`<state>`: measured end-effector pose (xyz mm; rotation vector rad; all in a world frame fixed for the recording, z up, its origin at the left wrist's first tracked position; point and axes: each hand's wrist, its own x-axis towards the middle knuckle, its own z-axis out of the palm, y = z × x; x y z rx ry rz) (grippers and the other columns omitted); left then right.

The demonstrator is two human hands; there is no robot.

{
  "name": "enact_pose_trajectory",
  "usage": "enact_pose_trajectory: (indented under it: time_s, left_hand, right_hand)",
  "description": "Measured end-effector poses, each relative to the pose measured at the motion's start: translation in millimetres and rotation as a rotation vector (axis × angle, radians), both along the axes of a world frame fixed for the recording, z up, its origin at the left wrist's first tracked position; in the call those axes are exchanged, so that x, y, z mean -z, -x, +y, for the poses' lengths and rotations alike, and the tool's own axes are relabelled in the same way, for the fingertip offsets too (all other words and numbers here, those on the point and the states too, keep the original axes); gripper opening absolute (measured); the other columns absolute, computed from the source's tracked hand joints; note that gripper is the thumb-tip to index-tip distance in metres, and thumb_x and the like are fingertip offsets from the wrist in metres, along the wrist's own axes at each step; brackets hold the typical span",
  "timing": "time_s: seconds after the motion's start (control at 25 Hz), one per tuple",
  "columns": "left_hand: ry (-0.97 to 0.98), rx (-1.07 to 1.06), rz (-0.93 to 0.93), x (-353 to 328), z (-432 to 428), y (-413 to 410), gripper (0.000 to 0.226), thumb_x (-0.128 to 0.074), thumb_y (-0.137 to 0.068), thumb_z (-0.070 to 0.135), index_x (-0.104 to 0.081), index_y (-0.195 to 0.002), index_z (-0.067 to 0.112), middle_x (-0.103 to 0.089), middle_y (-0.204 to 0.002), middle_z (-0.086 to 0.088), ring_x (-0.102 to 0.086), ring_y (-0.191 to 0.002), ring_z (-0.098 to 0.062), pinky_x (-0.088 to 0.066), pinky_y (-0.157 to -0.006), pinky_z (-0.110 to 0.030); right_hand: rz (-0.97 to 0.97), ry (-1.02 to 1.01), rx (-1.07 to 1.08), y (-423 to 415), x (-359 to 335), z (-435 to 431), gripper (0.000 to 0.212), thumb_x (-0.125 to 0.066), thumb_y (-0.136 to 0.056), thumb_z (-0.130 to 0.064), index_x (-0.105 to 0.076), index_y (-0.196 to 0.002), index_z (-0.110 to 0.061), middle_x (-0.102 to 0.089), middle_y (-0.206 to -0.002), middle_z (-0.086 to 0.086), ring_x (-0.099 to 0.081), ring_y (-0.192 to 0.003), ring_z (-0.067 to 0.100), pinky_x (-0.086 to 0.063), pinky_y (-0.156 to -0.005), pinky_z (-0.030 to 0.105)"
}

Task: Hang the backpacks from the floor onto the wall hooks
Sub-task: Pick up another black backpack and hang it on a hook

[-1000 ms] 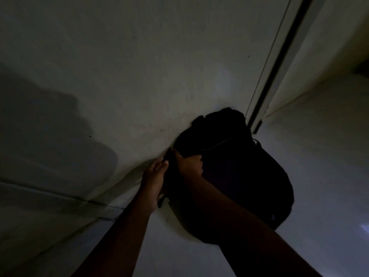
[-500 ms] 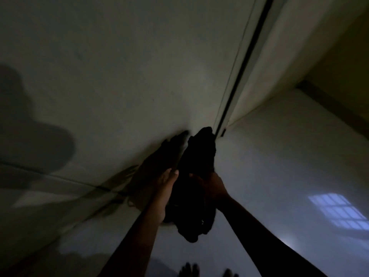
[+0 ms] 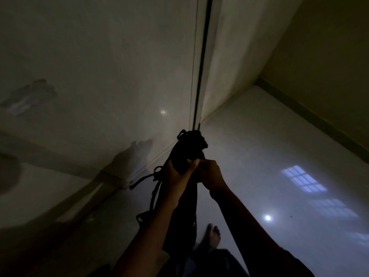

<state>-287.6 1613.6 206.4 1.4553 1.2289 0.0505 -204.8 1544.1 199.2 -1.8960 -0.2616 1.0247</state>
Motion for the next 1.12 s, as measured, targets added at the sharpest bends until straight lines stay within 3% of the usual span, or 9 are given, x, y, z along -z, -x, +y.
enact_pose_trajectory:
  time_s: [0.08,0.24,0.44,0.56,0.72,0.84,0.92,1.0,1.12]
  left_hand:
    - [0.077,-0.026,-0.033,-17.6,-7.7,1.7,0.092,-0.069,-0.058,0.067,-0.045,-0.132,0.018,-0.058,-0.125,0.000,-0.055,-0.117,-0.023,-0.047,-0.101,-0.040]
    - [0.136,-0.054,-0.152,-27.9,-8.6,-4.5,0.057,-0.076,-0.065,0.046,-0.064,-0.110,0.012,-0.070,-0.107,-0.007,-0.066,-0.099,-0.023,-0.055,-0.090,-0.040]
    - [-0.016,0.150,-0.269,-45.6,-6.7,-31.6,0.032,-0.073,-0.076,0.028,-0.069,-0.100,0.009,-0.070,-0.088,-0.002,-0.067,-0.082,-0.017,-0.054,-0.069,-0.018]
    - [-0.167,0.201,-0.261,-44.3,-4.9,-47.2,0.032,-0.071,-0.078,0.021,-0.066,-0.103,0.000,-0.068,-0.099,-0.011,-0.064,-0.091,-0.023,-0.050,-0.078,-0.028]
    - [-0.334,0.438,-0.224,-39.9,-9.7,-54.7,0.027,-0.063,-0.085,0.014,-0.064,-0.105,-0.004,-0.060,-0.097,-0.008,-0.054,-0.091,-0.018,-0.040,-0.064,-0.015]
    - [-0.439,0.566,-0.205,-42.9,1.3,-54.3,0.025,-0.055,-0.089,0.007,-0.063,-0.111,-0.004,-0.063,-0.108,-0.020,-0.051,-0.094,-0.017,-0.035,-0.065,-0.004]
    - [-0.474,0.641,-0.202,-44.4,11.7,-51.2,0.027,-0.050,-0.090,0.000,-0.061,-0.114,-0.005,-0.061,-0.113,-0.024,-0.049,-0.096,-0.017,-0.033,-0.067,0.006]
    - [-0.497,0.707,-0.207,-45.8,17.7,-47.3,0.028,-0.048,-0.089,-0.006,-0.061,-0.114,-0.007,-0.062,-0.111,-0.023,-0.051,-0.095,-0.013,-0.033,-0.070,0.006]
    - [-0.514,0.821,-0.252,-48.8,21.7,-41.8,0.032,-0.048,-0.083,0.004,-0.064,-0.107,-0.008,-0.059,-0.097,-0.009,-0.054,-0.085,0.016,-0.035,-0.074,0.007]
  right_hand:
    - [0.010,-0.064,-0.023,10.7,-17.4,-17.3,0.025,-0.052,-0.094,-0.016,-0.068,-0.101,0.002,-0.066,-0.086,0.009,-0.065,-0.082,0.021,-0.053,-0.076,0.032]
    - [0.118,-0.181,-0.015,15.5,-38.9,-35.8,0.027,-0.044,-0.098,-0.017,-0.063,-0.110,-0.003,-0.065,-0.087,-0.004,-0.065,-0.069,-0.004,-0.051,-0.057,0.010]
    - [0.267,-0.331,0.087,6.5,-49.1,-71.3,0.036,-0.041,-0.098,-0.019,-0.048,-0.134,-0.016,-0.059,-0.121,0.000,-0.059,-0.111,0.019,-0.055,-0.083,0.023]
    - [0.132,-0.285,0.225,-2.5,-49.6,-93.2,0.035,-0.047,-0.096,-0.019,-0.051,-0.131,-0.016,-0.062,-0.119,0.002,-0.063,-0.103,0.016,-0.056,-0.086,0.023]
    - [-0.179,-0.039,0.173,-11.8,-52.0,-115.5,0.028,-0.051,-0.095,-0.018,-0.064,-0.118,-0.012,-0.070,-0.110,0.013,-0.068,-0.098,0.024,-0.055,-0.092,0.039]
    - [-0.326,-0.030,0.208,-14.7,-61.2,-127.3,0.026,-0.054,-0.093,-0.017,-0.066,-0.116,-0.014,-0.072,-0.109,0.010,-0.069,-0.095,0.018,-0.056,-0.089,0.028]
    - [-0.454,-0.060,0.225,-18.5,-68.6,-127.5,0.026,-0.054,-0.093,-0.015,-0.067,-0.115,-0.013,-0.072,-0.108,0.007,-0.066,-0.096,0.011,-0.050,-0.084,0.008]
    - [-0.559,-0.061,0.114,-25.2,-69.7,-117.1,0.029,-0.056,-0.090,-0.009,-0.066,-0.117,-0.011,-0.068,-0.117,0.006,-0.061,-0.109,0.012,-0.043,-0.089,0.007]
    - [-0.531,0.017,-0.301,-38.7,-62.8,-93.3,0.042,-0.053,-0.092,-0.009,-0.051,-0.134,-0.012,-0.049,-0.141,0.011,-0.043,-0.132,0.023,-0.031,-0.111,0.026]
